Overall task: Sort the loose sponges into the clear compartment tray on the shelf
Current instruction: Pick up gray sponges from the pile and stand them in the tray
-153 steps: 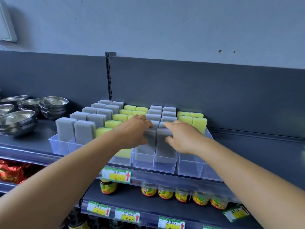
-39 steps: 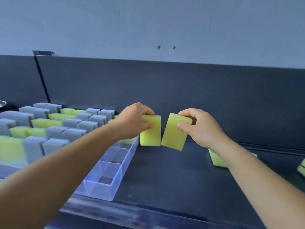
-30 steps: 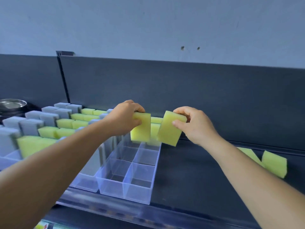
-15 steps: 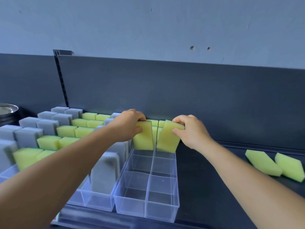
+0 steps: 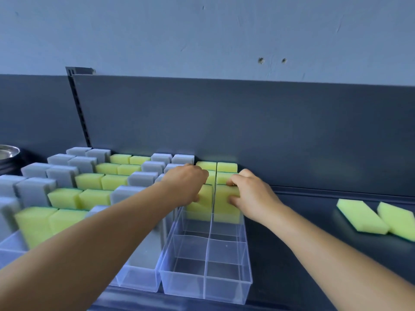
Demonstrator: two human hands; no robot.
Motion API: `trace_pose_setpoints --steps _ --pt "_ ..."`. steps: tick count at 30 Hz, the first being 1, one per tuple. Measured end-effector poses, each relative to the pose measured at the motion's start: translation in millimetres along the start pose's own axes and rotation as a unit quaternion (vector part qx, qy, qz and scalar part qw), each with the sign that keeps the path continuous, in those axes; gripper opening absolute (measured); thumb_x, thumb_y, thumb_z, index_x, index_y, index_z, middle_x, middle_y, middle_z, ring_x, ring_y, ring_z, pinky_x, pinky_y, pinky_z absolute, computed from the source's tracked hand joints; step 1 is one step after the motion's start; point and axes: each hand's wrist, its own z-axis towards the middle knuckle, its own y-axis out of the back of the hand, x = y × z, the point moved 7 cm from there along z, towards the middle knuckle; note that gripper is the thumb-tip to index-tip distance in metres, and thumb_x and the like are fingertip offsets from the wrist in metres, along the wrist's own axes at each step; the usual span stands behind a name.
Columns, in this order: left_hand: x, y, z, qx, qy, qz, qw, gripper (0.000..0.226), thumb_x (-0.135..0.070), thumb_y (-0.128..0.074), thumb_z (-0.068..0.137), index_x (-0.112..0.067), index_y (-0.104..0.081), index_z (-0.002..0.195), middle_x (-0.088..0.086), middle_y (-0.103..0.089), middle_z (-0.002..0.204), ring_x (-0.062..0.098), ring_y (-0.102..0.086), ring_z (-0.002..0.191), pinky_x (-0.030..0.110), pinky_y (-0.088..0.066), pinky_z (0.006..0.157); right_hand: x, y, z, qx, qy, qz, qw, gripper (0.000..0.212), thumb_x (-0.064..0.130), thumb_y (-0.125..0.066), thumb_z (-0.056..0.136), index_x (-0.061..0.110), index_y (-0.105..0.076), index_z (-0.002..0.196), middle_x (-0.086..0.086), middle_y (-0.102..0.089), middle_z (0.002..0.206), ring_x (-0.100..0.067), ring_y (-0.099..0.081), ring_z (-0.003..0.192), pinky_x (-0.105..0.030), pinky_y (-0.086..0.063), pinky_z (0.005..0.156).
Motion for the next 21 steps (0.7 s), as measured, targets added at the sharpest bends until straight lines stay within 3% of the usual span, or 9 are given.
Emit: trace_pose_setpoints --steps 5,9,14,21 --pt "1.5 7.8 -1.0 -0.001 0.001 -0.012 1.0 0.061 -0.037 -0.072 0.08 -0.019 -0.047 0.133 0.001 -0.052 0.13 0.022 -0.05 0.119 0.038 -0.048 0.091 -4.4 11.6 -9.9 -0.009 0.005 0.024 1.0 0.062 0.041 -0.064 0.085 0.024 -0.04 0.14 0.005 -0.039 0.137 -0.019 -0.041 0.124 -0.032 -0.039 0.092" --pt "-18.0 24.1 -4.9 -0.041 -0.009 -0.024 0.999 0.062 -0.045 -0.069 0.08 -0.02 -0.046 0.132 -0.002 -0.052 0.13 0.021 -0.048 0.122 0.042 -0.047 0.094 -15.9 33.3 -23.9 -0.027 0.023 -0.007 0.999 0.067 0.045 -0.058 0.088 0.023 -0.031 0.145 0.005 -0.034 0.147 -0.019 -0.031 0.134 -0.031 -0.033 0.102" --pt "-84.0 39.6 1.2 -0.075 -0.064 -0.042 0.994 0.063 -0.048 -0.058 0.087 -0.018 -0.039 0.139 0.0 -0.048 0.139 0.021 -0.045 0.129 0.038 -0.042 0.102 -57.6 57.7 -48.6 -0.012 0.007 -0.033 0.999 0.067 0.047 -0.05 0.092 0.02 -0.024 0.148 0.005 -0.025 0.155 -0.016 -0.019 0.143 -0.028 -0.021 0.112" --pt "-193.8 43.4 32.3 -0.077 -0.11 -0.092 0.987 0.063 -0.049 -0.049 0.091 -0.018 -0.033 0.144 0.0 -0.043 0.145 0.02 -0.041 0.132 0.036 -0.036 0.108 -155.2 81.4 -82.0 -0.002 -0.048 -0.051 0.998 0.065 0.046 -0.045 0.095 0.019 -0.021 0.15 0.004 -0.021 0.157 -0.016 -0.016 0.145 -0.029 -0.017 0.115"
